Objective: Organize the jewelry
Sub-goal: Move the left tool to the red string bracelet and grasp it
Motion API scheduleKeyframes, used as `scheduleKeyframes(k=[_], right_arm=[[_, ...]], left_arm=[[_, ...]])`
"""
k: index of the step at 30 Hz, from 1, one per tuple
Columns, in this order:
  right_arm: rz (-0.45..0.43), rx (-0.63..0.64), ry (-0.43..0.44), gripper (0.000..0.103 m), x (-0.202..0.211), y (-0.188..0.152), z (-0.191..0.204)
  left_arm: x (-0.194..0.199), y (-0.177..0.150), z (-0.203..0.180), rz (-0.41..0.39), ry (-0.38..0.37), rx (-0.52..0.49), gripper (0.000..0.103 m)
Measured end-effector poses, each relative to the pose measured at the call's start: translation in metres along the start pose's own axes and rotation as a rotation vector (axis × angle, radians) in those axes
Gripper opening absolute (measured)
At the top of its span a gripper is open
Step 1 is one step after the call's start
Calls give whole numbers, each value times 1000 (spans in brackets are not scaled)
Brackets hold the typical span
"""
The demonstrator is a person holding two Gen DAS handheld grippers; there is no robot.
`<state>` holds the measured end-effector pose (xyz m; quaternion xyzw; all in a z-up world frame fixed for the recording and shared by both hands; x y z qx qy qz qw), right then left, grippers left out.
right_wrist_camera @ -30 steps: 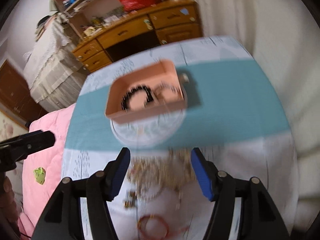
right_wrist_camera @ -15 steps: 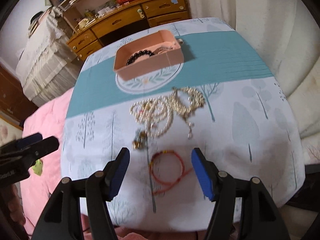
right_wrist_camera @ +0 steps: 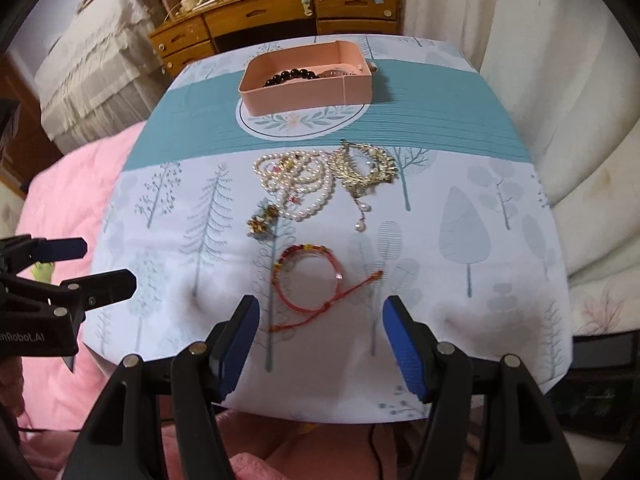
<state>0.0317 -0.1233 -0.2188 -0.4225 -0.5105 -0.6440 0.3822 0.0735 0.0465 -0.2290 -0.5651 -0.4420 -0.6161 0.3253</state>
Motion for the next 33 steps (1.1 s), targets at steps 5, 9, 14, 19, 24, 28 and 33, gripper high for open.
scheduleKeyframes(k=[5,9,14,19,24,28,33], right_arm=[[45,68,18,65,-11,-4,-17],[84,125,36,65,-19,2,-31],[109,217,69,77,-26,17,-53],[138,291,113,77,-38,40,-73],[159,347,158,78,-52,61,-83],[173,387,194,78,-67,76,-82],[161,373,269,78,-85,94,-71]], left_arm=[[-15,2,-19,31,-18,-5,95],[-30,1,-37,84,9,-20,95],[-49,0,-70,112,11,-3,95],[-70,7,-101,88,-17,64,95],[-83,22,-114,50,-26,135,95],[-93,36,-107,6,18,229,95],[-103,46,-99,-22,55,359,95]])
Point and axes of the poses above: each gripper's, at about its wrist camera, not at the fingertips, and x roughly against the way its jaws point, z to its left, y to its top, the point moved 10 cm from there along -x, roughly the way its jaws point, and after that the axes turned 11 degrees about -x, right-handed, at the moved point
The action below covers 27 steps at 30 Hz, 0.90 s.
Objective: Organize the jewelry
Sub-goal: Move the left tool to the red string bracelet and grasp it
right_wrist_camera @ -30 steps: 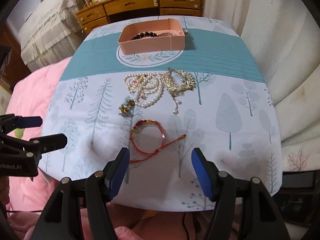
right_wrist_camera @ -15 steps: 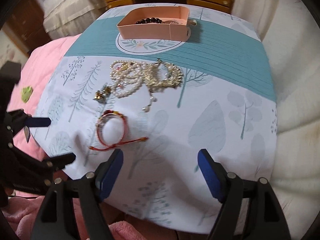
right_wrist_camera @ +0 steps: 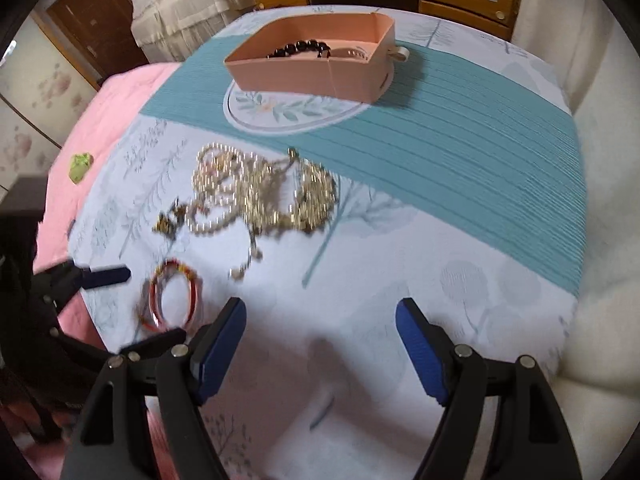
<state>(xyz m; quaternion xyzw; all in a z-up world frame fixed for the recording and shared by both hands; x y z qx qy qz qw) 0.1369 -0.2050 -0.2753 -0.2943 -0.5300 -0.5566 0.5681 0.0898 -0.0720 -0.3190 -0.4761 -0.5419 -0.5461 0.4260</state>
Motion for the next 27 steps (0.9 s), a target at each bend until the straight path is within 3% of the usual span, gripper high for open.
scheduleKeyframes(k=[6,14,19,27], right_arm=[[-69,79,24,78,-21,23,12],[-125,144,54,81,-33,28,26],[-150,184,23,84,-37,28,32],[-198,222,-63,85,-44,32,36]], left_arm=[[-16,7,-9,4,67,40,92],[-17,4,-19,-48,80,71,87],[-6,-6,-18,-106,103,100,62],[-3,-4,-13,-78,153,88,61]])
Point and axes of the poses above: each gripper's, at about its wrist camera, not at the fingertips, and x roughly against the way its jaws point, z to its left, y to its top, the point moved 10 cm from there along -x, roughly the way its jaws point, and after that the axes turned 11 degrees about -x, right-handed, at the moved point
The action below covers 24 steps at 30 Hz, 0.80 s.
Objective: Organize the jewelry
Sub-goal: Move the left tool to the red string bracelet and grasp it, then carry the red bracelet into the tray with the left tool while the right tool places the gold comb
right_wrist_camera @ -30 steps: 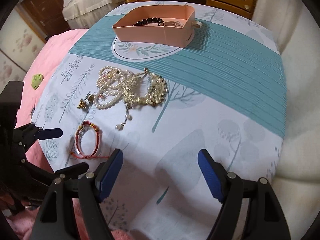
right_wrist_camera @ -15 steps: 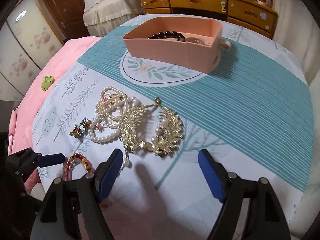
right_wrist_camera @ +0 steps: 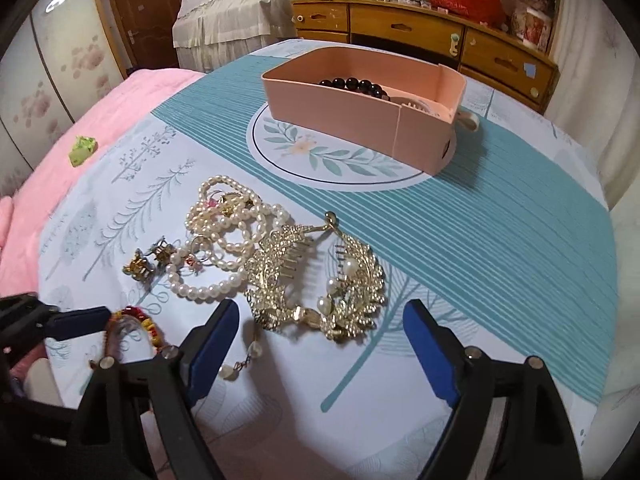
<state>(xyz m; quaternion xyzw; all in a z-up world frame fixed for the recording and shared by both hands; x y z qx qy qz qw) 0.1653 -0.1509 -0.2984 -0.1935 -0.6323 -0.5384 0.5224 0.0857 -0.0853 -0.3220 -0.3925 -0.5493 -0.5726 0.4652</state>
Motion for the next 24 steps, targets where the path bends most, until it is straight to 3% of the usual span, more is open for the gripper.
scheduleKeyframes(k=[4,6,12,24], right_arm=[[-20,-19,2,83,-3,7,-2],[-29,-13,1,73,-3,11,-3],[-5,-36,16,73,-2,12,-5],[5,-235,146,72,39,6,-10]], left_arm=[[6,-5,1,11,4,9,61],[14,-8,9,9,2,16,61],[35,1,31,-30,29,48,61],[77,27,46,-77,6,48,61]])
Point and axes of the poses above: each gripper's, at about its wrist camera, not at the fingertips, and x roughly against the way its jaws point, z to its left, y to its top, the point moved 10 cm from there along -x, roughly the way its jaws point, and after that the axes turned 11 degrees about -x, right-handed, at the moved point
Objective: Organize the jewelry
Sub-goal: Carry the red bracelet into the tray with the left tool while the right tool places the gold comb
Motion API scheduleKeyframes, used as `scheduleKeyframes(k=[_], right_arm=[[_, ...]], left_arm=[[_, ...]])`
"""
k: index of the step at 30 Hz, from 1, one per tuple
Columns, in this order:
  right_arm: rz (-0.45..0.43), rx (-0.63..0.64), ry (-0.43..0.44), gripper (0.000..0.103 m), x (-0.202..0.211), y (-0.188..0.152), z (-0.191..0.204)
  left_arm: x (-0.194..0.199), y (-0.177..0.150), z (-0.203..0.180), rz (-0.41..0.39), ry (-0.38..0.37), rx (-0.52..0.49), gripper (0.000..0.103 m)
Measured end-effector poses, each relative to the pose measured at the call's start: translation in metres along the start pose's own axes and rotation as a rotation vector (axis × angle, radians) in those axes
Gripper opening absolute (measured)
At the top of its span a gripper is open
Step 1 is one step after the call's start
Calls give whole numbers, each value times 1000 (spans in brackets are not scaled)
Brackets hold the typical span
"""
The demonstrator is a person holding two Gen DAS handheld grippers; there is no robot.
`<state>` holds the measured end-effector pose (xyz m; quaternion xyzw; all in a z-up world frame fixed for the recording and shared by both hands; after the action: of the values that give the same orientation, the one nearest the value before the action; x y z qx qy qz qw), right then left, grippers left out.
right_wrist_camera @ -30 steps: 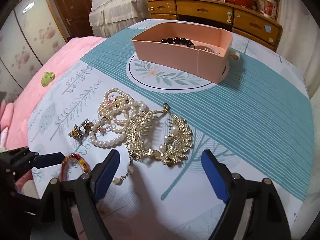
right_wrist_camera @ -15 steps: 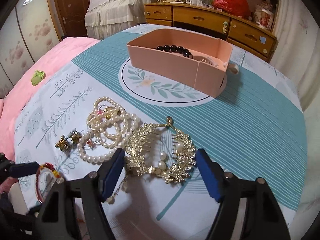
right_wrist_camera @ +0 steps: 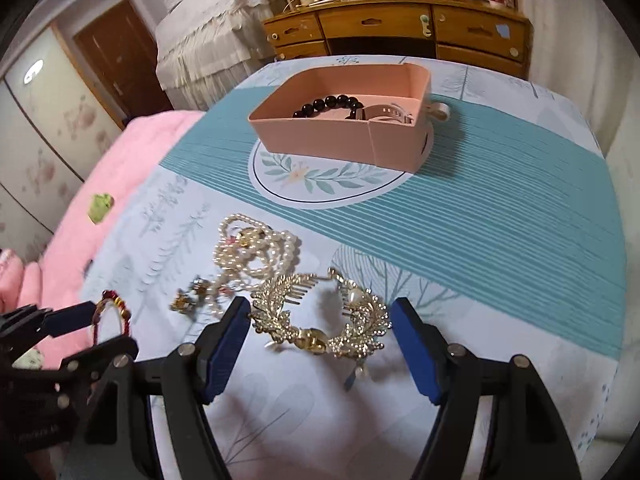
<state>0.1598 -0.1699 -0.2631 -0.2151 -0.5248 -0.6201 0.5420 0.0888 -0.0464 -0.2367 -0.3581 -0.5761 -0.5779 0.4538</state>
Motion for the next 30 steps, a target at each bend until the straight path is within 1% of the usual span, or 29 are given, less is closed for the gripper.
scheduleKeyframes(k=[7,12,16,20,24,26,30], right_arm=[[-43,-39,18,72,27,-4,0],[-82,-61,6,73,42,5,3],[-128,-77,-15,73,50,21,7],[-172,-107,-43,73,55,41,12],[-218,-153,-55,73,58,61,15],[-239,-167,-66,73,58,71,16],[-276,-204,-75,73,59,92,17]], left_arm=[[18,23,-2,-23,-55,-52,61],[23,44,-4,-24,-86,-119,61],[25,64,-5,-34,-121,-177,61],[24,87,-1,-38,-134,-236,61],[24,115,4,-49,-158,-279,61],[23,130,6,-59,-156,-301,62],[20,159,10,-78,-173,-316,62]])
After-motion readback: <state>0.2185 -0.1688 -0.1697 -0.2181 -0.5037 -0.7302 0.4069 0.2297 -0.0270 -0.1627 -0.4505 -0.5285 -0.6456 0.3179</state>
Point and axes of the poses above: each gripper's, at about its wrist camera, not at the fingertips, and x roughly against the way its jaws point, z to its left, y to its top, the point moved 10 cm from there along -x, roughly the way its jaws point, and after that the axes turned 11 degrees about -x, right-handed, at the moved point
